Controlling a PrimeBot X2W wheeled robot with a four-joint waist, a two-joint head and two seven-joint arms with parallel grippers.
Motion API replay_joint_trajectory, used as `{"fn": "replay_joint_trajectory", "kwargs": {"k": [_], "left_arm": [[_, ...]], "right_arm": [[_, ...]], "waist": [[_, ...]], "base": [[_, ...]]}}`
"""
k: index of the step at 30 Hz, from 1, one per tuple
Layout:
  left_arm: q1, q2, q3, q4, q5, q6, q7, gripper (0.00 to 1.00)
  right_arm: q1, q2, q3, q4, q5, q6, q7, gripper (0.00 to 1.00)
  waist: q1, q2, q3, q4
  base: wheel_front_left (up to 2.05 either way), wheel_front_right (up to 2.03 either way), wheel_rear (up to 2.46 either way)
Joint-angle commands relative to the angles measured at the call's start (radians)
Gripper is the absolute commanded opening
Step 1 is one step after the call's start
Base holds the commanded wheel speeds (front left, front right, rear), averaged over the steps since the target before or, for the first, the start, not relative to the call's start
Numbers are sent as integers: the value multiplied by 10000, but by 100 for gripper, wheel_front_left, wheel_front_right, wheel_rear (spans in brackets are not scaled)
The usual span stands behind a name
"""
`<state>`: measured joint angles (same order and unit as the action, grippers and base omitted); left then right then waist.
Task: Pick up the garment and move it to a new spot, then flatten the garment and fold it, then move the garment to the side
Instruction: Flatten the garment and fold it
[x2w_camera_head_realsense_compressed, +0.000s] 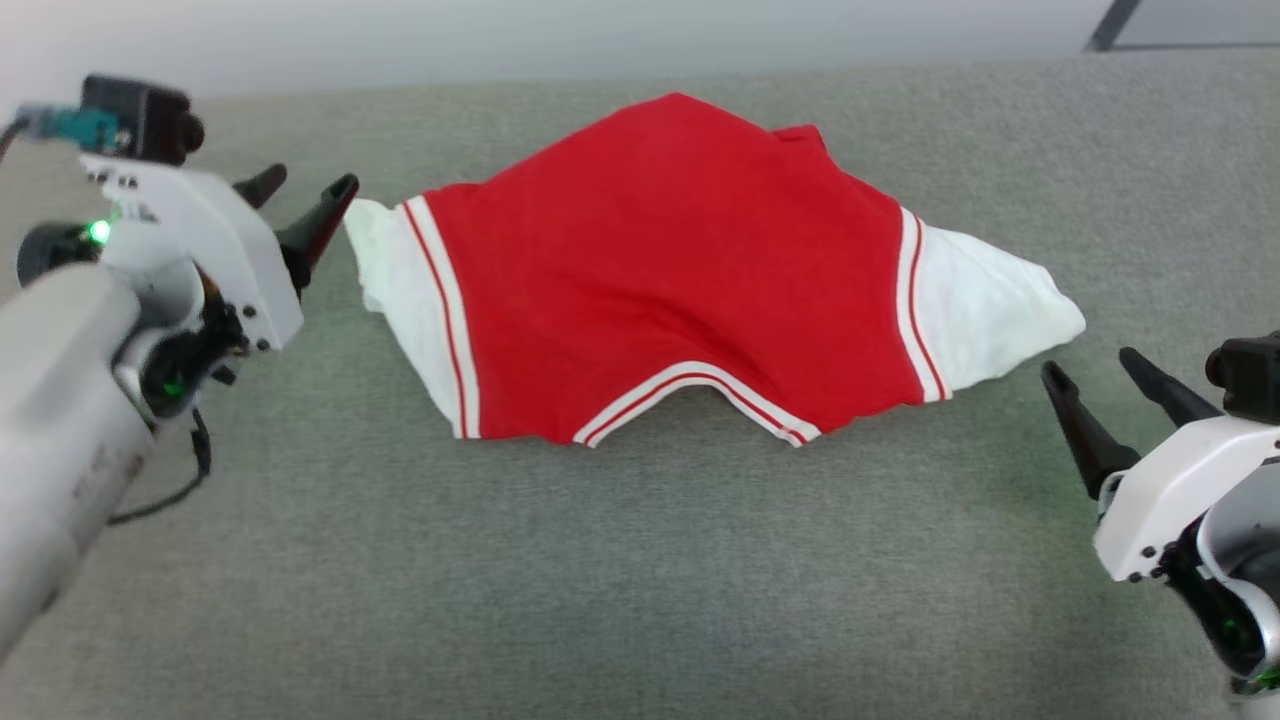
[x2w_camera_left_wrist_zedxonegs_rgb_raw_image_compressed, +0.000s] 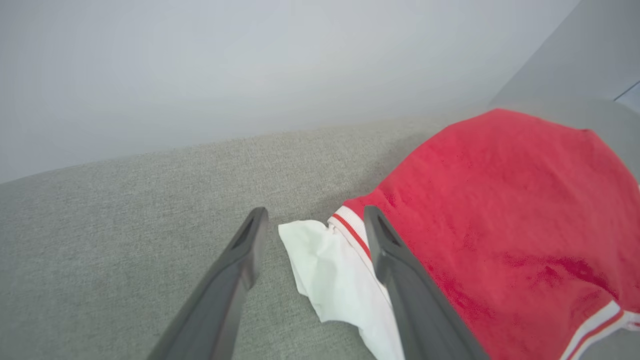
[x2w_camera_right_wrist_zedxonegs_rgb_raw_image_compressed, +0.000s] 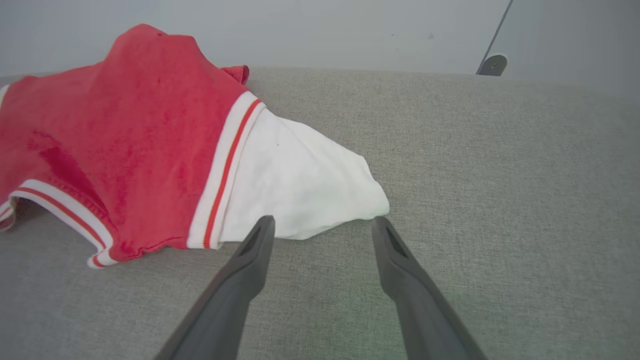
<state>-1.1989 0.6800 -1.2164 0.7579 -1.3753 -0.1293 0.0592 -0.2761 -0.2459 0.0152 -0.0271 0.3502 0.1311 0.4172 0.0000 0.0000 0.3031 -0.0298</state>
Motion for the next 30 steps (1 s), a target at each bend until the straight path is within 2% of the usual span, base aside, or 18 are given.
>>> {"fn": "replay_joint_trajectory", "kwargs": {"k": [1,6,11,15,20,24,30], "left_arm": [[340,47,146,-182,-98,-16,-576,100],[1414,57,330,-714,167,41,-2671,100],[2483,60,721,-1489,872,759,-3226,100],[3650,139,2439,-2795,2051,1597,-3223,100],[5724,21,4699,-4718,3820,2573,-3229,100],[7145,-234,5853,-5936,4947,2977,-3231,100],[8261,-569,6774,-6989,5830,3007,-3230,100]], "right_arm": [[-142,-203,50,72,-39,-7,129,100],[-194,-888,336,244,18,-8,585,100],[67,-1681,718,142,143,-8,1098,100],[58,-2769,1426,-105,223,-8,1704,100],[-550,-4681,3120,-351,661,-8,2311,100],[-1322,-5756,4192,-45,1186,-8,2422,100],[-2454,-6592,5708,855,1660,-8,2328,100]], "waist": [[0,0,-255,279],[0,0,-512,679],[0,0,-666,1074],[0,0,-646,1325],[0,0,-555,1633],[0,0,-425,1936],[0,0,-110,2410]], "base": [[0,0,0],[0,0,0],[0,0,0],[0,0,0],[0,0,0],[0,0,0],[0,0,0]]}}
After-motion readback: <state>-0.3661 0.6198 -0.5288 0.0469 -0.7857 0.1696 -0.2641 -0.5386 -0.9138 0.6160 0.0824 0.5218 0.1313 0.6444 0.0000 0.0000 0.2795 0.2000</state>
